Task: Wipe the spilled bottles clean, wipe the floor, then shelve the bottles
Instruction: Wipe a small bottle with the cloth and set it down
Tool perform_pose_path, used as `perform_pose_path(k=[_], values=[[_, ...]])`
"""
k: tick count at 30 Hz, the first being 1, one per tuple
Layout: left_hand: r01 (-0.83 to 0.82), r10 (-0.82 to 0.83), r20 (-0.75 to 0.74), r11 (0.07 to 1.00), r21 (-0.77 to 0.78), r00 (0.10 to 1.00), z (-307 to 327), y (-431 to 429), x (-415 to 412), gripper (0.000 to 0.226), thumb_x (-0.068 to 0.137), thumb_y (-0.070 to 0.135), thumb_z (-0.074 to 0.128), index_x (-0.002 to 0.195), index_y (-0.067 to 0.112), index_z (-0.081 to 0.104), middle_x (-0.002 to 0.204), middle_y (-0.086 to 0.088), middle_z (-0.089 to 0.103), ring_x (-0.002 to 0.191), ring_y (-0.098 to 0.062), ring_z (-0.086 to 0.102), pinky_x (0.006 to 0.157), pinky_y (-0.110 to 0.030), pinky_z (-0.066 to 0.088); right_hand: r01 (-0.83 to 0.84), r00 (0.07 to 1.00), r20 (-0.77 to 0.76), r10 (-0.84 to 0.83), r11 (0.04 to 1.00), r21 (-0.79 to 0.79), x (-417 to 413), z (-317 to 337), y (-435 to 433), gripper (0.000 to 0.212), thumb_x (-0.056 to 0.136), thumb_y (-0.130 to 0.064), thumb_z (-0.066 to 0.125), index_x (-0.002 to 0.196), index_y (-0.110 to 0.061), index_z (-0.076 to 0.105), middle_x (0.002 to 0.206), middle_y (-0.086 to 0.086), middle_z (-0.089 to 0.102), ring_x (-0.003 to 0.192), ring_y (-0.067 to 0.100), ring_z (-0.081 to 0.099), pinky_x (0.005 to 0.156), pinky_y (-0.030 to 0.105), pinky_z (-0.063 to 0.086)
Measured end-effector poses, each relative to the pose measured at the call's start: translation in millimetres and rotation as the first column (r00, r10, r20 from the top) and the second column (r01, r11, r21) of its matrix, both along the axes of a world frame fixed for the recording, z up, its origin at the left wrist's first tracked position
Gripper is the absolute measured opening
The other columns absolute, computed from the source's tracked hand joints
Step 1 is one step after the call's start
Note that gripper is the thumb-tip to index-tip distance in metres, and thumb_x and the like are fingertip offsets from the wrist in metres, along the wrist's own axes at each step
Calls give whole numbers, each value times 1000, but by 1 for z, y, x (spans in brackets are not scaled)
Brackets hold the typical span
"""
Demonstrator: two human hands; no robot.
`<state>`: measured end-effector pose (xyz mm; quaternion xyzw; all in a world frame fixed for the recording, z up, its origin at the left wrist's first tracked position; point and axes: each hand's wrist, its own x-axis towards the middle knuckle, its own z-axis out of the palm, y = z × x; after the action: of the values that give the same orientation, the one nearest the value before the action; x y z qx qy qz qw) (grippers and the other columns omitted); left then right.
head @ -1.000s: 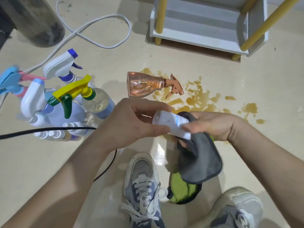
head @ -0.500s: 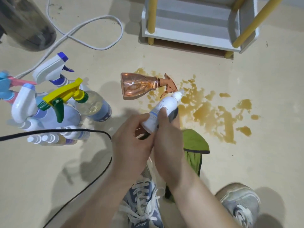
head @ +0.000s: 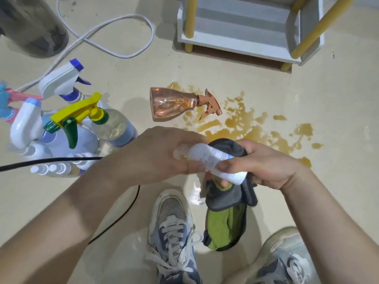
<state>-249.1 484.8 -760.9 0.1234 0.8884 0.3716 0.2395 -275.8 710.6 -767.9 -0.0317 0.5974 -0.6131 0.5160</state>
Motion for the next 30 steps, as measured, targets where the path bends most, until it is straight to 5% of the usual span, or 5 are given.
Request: perform_pose_path(k=[12,16,22,27,30], values=[[-436,435,-39,890,-135,900,-25,9,12,68,92,62,27,63,5,49,66,-17,59,68,-33,57,63,-37,41,160,482,-741,468,784,600,65,-12,-41,78,94,-66,13,157,-20,9,165,-5,-6,150,14,-20,121,40,-7],[-362,354,-87,926,-102,931,-15,28,30,57,97,54,26,58,17,45,57,-5,53,60,-22,53,55,-29,34,328,388,-886,253,861,389,43,-18,-43,46,102,-40,30,113,-15,67,114,7,67,116,30,56,100,42,44],[-227,149,-310,946,-233,939,-13,28,32,65,94,66,16,61,18,45,52,-3,44,57,-26,50,49,-31,21,136,933,-343,104,783,607,-8,-11,-40,54,100,-47,44,54,-19,38,57,5,31,56,21,33,61,32,28],[-529,525,127,848,3,842,-21,15,14,67,88,61,40,71,1,64,58,-10,60,68,-32,64,71,-44,49,326,210,-905,370,846,422,41,-19,-43,36,104,-31,36,103,-14,68,92,6,61,87,29,53,79,36,43],[-468,461,161,884,5,873,-16,17,20,64,96,55,40,66,2,59,55,-7,53,58,-26,55,63,-35,42,302,150,-939,309,890,341,39,-36,-31,42,103,-34,36,108,-4,66,97,9,64,87,31,56,75,39,46]])
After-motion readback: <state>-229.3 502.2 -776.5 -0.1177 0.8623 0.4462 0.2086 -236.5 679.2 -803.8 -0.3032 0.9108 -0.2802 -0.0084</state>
